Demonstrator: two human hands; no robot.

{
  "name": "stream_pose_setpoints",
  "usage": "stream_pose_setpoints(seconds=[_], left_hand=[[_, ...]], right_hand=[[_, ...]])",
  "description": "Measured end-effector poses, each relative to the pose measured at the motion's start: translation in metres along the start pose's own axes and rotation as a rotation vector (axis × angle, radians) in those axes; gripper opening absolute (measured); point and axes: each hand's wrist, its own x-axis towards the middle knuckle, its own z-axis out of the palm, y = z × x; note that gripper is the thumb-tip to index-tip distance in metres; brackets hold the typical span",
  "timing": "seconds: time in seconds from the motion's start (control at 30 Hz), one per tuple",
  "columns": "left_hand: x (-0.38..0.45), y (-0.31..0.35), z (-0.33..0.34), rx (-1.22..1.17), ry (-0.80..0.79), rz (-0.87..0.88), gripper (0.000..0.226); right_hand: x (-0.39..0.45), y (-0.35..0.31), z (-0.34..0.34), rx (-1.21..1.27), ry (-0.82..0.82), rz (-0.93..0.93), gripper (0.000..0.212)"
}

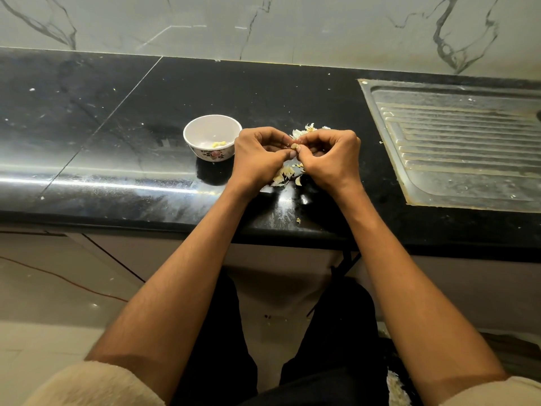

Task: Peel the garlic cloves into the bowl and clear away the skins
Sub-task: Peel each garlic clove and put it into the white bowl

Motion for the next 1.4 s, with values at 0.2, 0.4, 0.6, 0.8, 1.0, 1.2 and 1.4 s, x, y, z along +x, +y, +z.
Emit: stream_pose_setpoints(seconds=[0.2, 0.4, 0.6, 0.8, 1.0, 1.2, 1.4], left_hand=[[-0.0025, 0.0031, -0.0009, -0.002, 0.000, -0.004, 0.015], [-0.0022, 0.0027, -0.0020, -0.010, 0.021, -0.006, 0.010], [-0.0013, 0.0020, -0.0015, 0.001, 0.020, -0.031, 0.012], [-0.0004, -0.0002, -0.0007, 0.000, 0.036, -0.018, 0.013], [0.0009, -0.0009, -0.0007, -0.001, 0.051, -0.022, 0.012], [0.0010, -0.0002, -0.0009, -0.015, 0.045, -0.034, 0.014], [-0.0012, 0.0046, -0.0024, -0.074, 0.030, -0.066, 0.012]], right_hand=[[-0.0003, 0.0000, 0.0000, 0.023, 0.008, 0.002, 0.009], [-0.0007, -0.0002, -0.0007, -0.034, 0.022, -0.054, 0.007], [-0.0006, 0.0005, 0.0010, -0.081, 0.024, -0.075, 0.007], [-0.0009, -0.0007, 0.0004, -0.130, 0.020, -0.090, 0.009], [-0.0025, -0.0012, 0.0004, -0.194, 0.009, -0.112, 0.007], [-0.0018, 0.0008, 0.0006, -0.205, 0.011, -0.117, 0.007], [-0.0016, 0.0012, 0.0009, -0.176, -0.011, -0.112, 0.005]])
